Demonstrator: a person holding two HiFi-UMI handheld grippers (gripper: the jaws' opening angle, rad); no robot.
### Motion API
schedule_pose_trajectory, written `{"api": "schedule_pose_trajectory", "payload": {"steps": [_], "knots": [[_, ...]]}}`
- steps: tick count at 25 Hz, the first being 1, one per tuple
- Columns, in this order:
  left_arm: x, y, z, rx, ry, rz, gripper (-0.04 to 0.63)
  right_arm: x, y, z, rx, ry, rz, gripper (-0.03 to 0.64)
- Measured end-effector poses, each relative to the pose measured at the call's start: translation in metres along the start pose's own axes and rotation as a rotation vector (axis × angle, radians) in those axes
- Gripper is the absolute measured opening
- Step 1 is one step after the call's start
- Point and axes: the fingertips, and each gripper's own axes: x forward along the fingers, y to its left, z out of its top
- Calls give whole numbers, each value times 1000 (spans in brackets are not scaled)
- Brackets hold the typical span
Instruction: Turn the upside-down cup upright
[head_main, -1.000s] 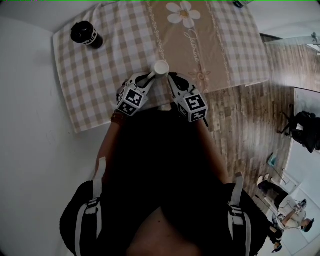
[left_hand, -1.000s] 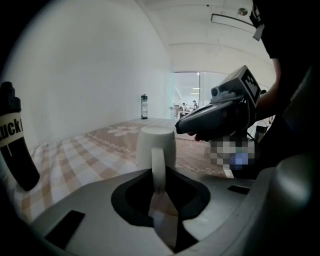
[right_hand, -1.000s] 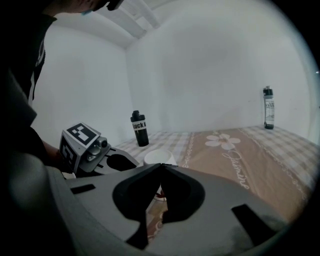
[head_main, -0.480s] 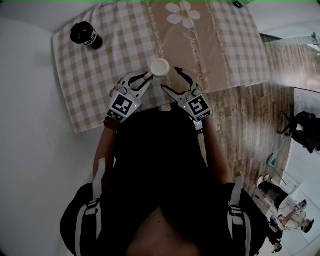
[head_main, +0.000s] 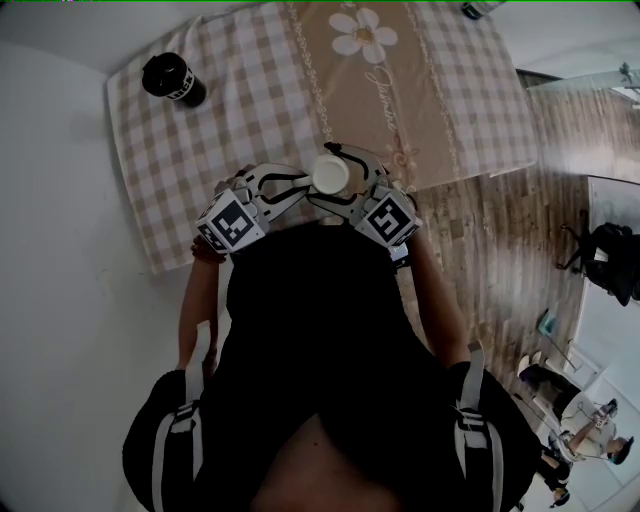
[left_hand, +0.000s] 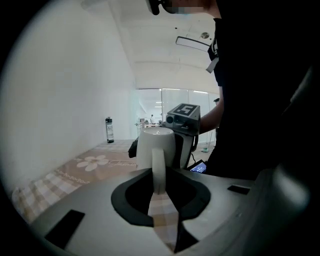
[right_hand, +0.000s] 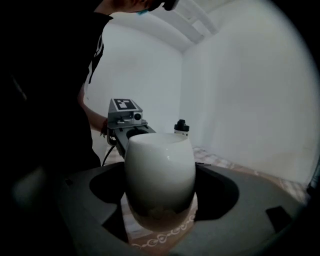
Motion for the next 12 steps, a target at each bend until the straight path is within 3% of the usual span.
{"api": "schedule_pose_trajectory", "payload": {"steps": [5,12], "knots": [[-3,0,-5,4,2,-25,67,5,4,2,-20,-35,-21,399],[10,8,-13,45,61,6,80,6,-6,-13,-79,75,-75,397]]}}
